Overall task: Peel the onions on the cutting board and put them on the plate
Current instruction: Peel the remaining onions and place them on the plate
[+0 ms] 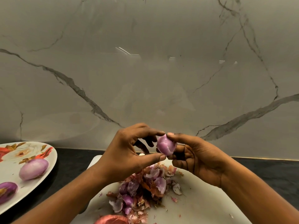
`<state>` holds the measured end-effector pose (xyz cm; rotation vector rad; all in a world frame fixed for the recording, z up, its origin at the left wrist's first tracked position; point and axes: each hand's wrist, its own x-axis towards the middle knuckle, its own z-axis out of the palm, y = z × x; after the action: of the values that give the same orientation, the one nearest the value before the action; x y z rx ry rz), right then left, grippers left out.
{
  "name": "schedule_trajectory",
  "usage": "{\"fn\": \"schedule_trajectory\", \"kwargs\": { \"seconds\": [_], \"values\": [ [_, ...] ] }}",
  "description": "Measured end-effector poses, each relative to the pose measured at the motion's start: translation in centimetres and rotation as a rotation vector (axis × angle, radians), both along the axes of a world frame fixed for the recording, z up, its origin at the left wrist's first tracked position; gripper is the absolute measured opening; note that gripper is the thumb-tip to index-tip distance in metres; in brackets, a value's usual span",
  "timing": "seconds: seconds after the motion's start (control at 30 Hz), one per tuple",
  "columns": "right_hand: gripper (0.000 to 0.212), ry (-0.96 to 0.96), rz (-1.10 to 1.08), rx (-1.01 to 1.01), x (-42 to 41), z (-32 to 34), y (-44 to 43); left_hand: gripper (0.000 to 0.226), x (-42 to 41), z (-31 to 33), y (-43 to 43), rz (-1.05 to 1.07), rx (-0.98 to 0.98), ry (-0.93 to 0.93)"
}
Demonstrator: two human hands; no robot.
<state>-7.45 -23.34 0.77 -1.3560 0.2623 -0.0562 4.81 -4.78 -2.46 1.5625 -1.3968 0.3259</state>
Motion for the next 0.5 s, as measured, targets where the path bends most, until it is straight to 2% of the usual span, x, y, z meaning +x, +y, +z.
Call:
{"fn": "schedule_trajectory", "kwargs": {
  "seconds": [0.17,0.3,0.5],
  "values": [
    [0.035,-0.012,0.004,0.053,-0.12,0.12,0.16,0.045,0.25,-0.15,-0.13,0.026,-0.025,-0.058],
    [0.029,0.007,0.025,0.013,0.01,-0.01,0.23,0.037,0.13,0.06,-0.13,-0.002,-0.013,-0.072],
    [0.036,0.018,0.044,-0.035,0.18,-0.4,0.16,0.028,0.05,0.24,-0.1,-0.036,0.066,-0.034]
  ]
}}
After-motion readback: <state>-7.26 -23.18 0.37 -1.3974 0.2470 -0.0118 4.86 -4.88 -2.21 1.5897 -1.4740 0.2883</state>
